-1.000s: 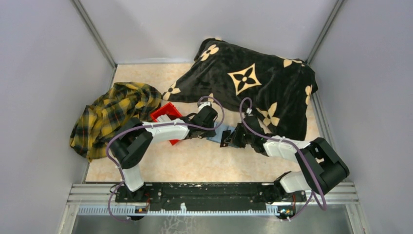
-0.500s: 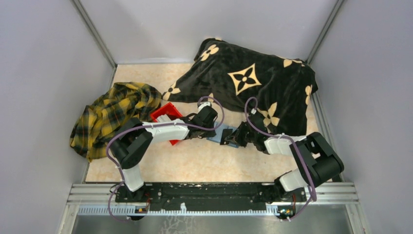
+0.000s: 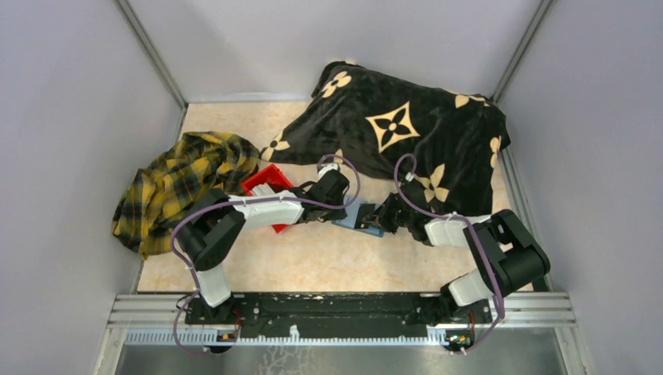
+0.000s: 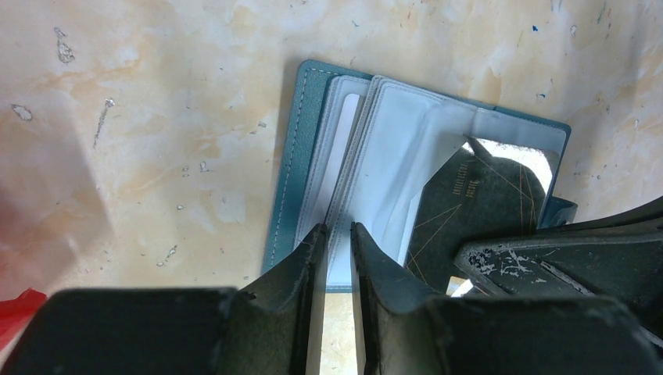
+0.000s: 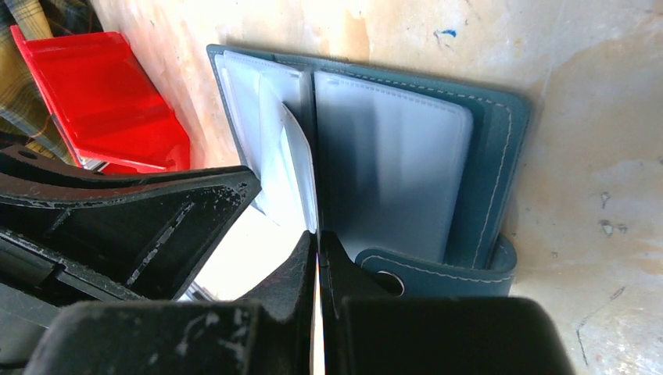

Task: Put the credit cards into the card holder
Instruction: Insert the credit card into the card holder.

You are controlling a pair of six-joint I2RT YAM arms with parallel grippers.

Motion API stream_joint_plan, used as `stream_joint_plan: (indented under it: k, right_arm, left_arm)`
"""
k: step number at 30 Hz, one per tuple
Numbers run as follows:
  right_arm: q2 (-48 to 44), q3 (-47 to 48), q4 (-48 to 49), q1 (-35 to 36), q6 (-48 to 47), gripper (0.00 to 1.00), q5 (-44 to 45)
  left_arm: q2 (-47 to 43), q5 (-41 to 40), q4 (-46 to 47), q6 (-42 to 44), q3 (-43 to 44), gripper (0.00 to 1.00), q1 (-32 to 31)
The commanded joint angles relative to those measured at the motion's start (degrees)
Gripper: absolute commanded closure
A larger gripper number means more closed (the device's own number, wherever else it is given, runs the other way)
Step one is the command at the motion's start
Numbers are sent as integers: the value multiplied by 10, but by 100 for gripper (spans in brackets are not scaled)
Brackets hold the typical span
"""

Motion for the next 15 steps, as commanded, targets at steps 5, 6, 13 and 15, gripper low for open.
stream_joint_plan:
  k: [5,6,13,15]
  right_arm:
    - [32,12,-21,-16,-35,100,51]
    - [36,13,-19,-16,-35,100,51]
    - [55,17,-12,-16,-39,100,48]
    - [62,17,-10,-16,-40,100,46]
  left_arm:
    - [61,-1,-88,15,-37,75,-2]
    - [61,0,-88,14,-37,75,-3]
    - [61,9,-85,17,-35,75,-3]
    - [59,12,-84,18,-34,75,-3]
